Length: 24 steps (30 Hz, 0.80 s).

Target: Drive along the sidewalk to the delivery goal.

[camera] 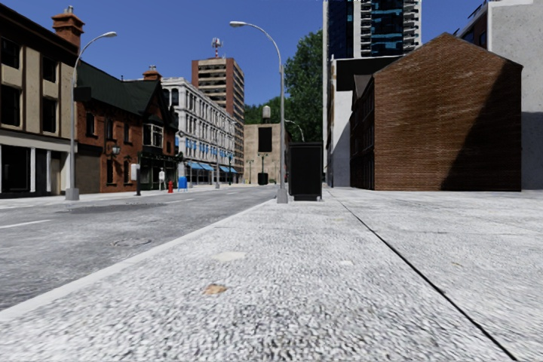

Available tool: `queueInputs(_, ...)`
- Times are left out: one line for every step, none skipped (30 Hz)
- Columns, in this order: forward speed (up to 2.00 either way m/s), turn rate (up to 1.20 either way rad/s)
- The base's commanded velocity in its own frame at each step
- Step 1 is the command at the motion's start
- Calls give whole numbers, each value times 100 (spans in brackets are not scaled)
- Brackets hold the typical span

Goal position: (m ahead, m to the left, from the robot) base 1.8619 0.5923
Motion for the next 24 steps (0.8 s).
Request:
queueInputs(200, 0)
queueInputs(200, 0)
queueInputs(200, 0)
queueInputs(200, 0)
queueInputs(200, 0)
queueInputs(200, 0)
queueInputs(200, 0)
queueInputs(200, 0)
queueInputs(200, 0)
queueInputs(200, 0)
queueInputs(200, 0)
queueInputs(200, 0)
queueInputs(200, 0)
queueInputs(200, 0)
queueInputs(200, -67)
queueInputs(200, -93)
queueInputs(200, -120)
queueInputs(200, -120)
queueInputs(200, -120)
queueInputs(200, -120)
queueInputs(200, -120)
queueInputs(200, -120)
queueInputs(200, -120)
queueInputs(200, -120)
